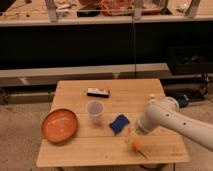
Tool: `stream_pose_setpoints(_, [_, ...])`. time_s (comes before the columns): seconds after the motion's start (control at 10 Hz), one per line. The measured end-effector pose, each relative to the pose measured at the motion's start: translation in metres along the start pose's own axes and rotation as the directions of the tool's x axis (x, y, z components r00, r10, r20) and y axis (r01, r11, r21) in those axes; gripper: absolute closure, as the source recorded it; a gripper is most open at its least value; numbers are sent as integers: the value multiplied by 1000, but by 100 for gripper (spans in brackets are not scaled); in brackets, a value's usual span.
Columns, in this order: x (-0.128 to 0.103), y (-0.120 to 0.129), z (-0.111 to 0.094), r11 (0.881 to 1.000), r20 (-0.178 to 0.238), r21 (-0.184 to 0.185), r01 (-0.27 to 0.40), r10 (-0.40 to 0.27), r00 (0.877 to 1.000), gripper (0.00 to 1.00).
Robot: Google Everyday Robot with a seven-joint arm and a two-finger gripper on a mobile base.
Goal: Drag the pepper across the table
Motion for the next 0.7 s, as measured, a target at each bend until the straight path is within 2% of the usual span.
stream_pose_setpoints(0.1, [5,-1,3,999,-35,-11,-35,35,999,20])
stream_pose_setpoints(0.3, [9,-1,10,995,-58,-69,-74,70,996,20])
stream_pose_setpoints(0.4, [20,-3,16,990,-82,-98,-101,93,992,20])
stream_pose_setpoints(0.6, [28,0,19,989,-110,-91,-119,109,988,20])
stream_pose_setpoints(0.7, [33,1,20,989,-121,-72,-126,117,986,20])
